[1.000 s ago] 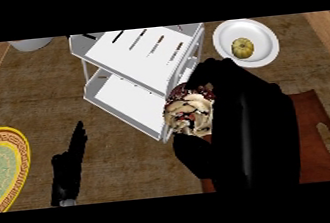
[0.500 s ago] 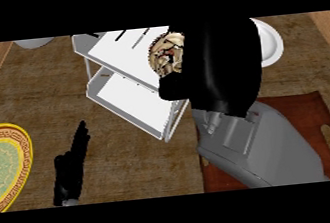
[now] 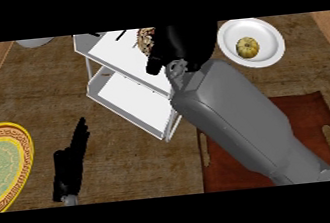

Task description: Pick the cupcake from the tray and place it in the tiered basket

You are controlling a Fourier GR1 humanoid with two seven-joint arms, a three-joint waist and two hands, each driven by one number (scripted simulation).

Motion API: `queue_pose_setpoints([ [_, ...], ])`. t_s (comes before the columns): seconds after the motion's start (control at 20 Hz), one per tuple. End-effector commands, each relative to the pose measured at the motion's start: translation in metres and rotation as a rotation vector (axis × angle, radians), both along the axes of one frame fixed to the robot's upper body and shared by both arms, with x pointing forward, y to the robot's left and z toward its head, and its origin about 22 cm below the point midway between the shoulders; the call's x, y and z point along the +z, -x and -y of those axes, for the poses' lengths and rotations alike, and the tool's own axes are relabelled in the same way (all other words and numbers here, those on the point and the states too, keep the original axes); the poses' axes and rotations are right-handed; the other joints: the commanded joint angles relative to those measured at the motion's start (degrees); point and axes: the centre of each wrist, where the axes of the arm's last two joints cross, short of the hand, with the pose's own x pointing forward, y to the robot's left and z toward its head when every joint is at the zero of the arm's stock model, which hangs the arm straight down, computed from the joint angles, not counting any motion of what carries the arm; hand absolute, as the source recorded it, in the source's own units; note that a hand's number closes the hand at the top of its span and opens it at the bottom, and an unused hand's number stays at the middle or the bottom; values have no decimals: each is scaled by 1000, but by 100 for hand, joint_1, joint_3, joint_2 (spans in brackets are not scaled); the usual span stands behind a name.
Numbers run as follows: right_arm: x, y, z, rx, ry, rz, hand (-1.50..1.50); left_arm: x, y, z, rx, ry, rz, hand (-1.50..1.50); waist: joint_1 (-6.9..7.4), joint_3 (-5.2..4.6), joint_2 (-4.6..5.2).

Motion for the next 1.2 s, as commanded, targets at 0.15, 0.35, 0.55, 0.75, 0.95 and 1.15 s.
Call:
queue_pose_setpoints([
  [0.15, -37, -29, -3, -162, -119, -70, 150, -4, 10, -11, -16, -2, 11, 0, 41, 2, 11],
  [0.35, -60, -35, 5, -161, -264, -64, 150, -2, 0, -3, -30, -7, -6, 0, 110, 6, 37],
  [0.55, -54, -41, 23, -136, -508, -57, -150, 4, -4, -14, -21, -14, 10, 0, 114, 12, 29],
  [0.75, -66, -46, 22, -115, -627, 26, -150, -5, -1, 1, -38, -17, 6, 0, 150, 9, 50],
  [0.95, -58, -35, 11, -75, -770, 136, -150, -5, -7, 2, -18, -8, 0, 0, 64, 7, 15],
  [1.15, -44, -35, 15, -102, -760, 339, -150, -18, 15, -8, 23, -3, -16, 0, -153, 4, -57],
])
